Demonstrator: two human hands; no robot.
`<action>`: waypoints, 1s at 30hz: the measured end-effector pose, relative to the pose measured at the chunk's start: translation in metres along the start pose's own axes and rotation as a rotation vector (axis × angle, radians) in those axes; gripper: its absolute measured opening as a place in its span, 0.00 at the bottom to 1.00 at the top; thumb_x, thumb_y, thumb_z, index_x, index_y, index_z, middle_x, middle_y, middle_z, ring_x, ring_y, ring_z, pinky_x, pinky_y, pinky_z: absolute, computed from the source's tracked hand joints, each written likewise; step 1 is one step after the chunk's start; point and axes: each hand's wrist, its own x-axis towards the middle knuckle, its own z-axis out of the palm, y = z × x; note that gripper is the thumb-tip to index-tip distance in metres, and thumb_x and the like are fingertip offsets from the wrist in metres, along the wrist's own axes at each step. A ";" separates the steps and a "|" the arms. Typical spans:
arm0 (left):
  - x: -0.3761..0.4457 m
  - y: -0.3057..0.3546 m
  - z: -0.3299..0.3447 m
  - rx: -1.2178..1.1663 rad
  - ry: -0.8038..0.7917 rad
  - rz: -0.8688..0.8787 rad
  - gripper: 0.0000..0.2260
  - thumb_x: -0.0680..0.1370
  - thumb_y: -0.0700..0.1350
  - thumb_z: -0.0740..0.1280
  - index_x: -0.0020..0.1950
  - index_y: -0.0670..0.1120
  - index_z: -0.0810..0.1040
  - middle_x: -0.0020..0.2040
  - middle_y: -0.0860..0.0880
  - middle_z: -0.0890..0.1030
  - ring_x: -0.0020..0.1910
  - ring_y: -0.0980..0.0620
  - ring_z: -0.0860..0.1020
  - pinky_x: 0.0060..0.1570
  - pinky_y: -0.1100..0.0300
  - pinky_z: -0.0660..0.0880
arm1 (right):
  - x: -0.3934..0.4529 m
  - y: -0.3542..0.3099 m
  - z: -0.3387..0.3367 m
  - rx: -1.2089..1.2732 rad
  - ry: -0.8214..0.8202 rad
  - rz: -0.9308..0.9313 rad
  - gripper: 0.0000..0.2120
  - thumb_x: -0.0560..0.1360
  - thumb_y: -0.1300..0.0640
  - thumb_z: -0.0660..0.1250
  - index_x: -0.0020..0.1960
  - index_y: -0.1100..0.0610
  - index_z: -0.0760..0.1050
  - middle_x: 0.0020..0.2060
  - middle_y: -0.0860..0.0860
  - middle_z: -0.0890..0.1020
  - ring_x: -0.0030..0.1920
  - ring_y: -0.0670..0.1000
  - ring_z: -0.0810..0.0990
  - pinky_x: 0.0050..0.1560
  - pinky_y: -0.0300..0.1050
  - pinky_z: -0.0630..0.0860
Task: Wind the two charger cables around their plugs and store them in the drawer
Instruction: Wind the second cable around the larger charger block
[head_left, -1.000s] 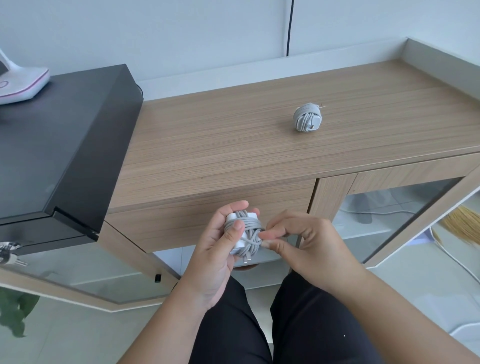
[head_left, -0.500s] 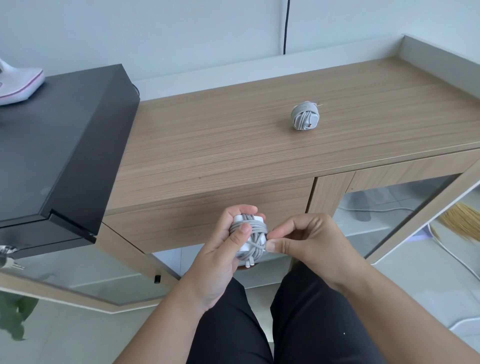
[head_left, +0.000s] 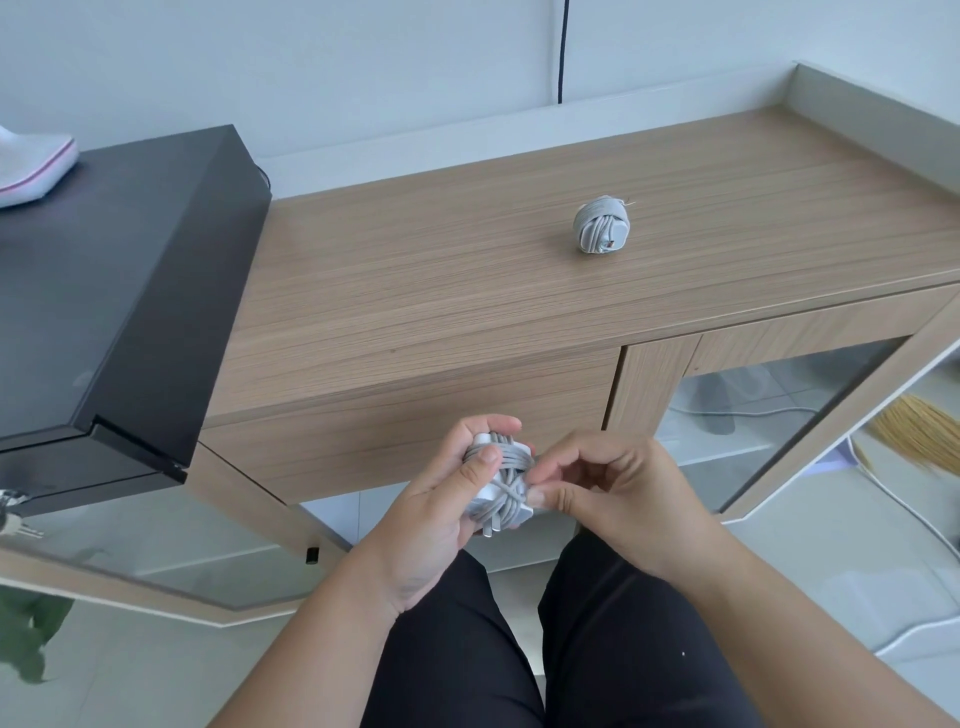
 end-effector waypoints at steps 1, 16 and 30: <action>0.000 -0.001 -0.001 0.013 0.003 -0.001 0.13 0.79 0.51 0.60 0.62 0.52 0.75 0.57 0.47 0.79 0.55 0.50 0.78 0.56 0.54 0.75 | 0.000 -0.001 0.000 -0.059 -0.003 -0.019 0.03 0.68 0.60 0.76 0.41 0.55 0.84 0.36 0.49 0.85 0.37 0.50 0.82 0.41 0.43 0.78; -0.007 -0.008 0.000 -0.035 -0.012 -0.083 0.12 0.80 0.50 0.62 0.62 0.49 0.76 0.49 0.47 0.80 0.49 0.49 0.79 0.48 0.56 0.75 | 0.006 0.001 -0.010 -0.912 -0.231 -0.567 0.04 0.76 0.51 0.66 0.46 0.51 0.76 0.40 0.44 0.76 0.39 0.47 0.72 0.40 0.49 0.75; -0.005 -0.013 0.002 -0.107 -0.010 -0.132 0.17 0.78 0.51 0.63 0.64 0.46 0.75 0.48 0.43 0.80 0.50 0.43 0.77 0.47 0.53 0.75 | 0.003 0.009 -0.009 -0.939 -0.256 -0.579 0.03 0.76 0.57 0.65 0.44 0.53 0.74 0.40 0.45 0.76 0.40 0.48 0.72 0.40 0.48 0.74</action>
